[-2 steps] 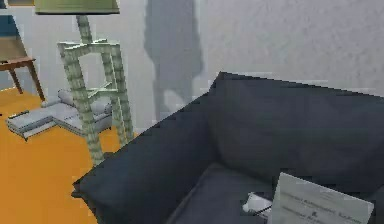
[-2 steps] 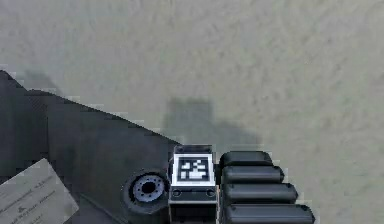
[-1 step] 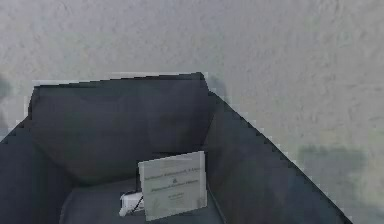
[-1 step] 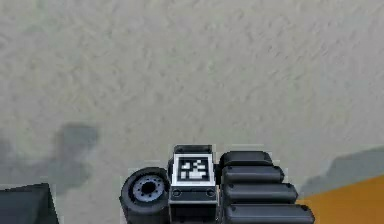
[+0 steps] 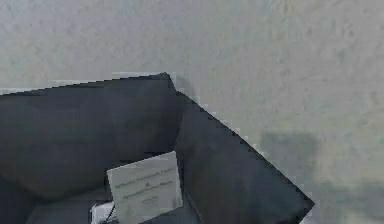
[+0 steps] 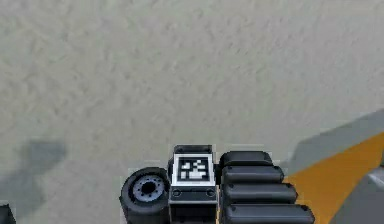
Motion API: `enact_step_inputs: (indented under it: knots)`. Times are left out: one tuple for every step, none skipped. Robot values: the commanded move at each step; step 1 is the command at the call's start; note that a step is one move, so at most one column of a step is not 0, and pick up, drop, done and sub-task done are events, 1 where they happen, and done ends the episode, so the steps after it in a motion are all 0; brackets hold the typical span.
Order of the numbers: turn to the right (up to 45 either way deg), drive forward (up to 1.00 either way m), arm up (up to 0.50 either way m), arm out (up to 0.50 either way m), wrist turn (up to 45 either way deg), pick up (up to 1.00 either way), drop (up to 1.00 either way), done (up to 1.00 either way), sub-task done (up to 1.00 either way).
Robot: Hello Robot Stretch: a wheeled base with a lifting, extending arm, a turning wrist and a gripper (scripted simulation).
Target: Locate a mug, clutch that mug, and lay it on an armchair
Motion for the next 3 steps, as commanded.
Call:
enact_step_inputs:
  knots:
    - [-45.0,0.0,0.0,0.0,0.0,0.0,0.0,0.0,0.0]
    - [-45.0,0.0,0.0,0.0,0.0,0.0,0.0,0.0,0.0]
    - [-45.0,0.0,0.0,0.0,0.0,0.0,0.0,0.0,0.0]
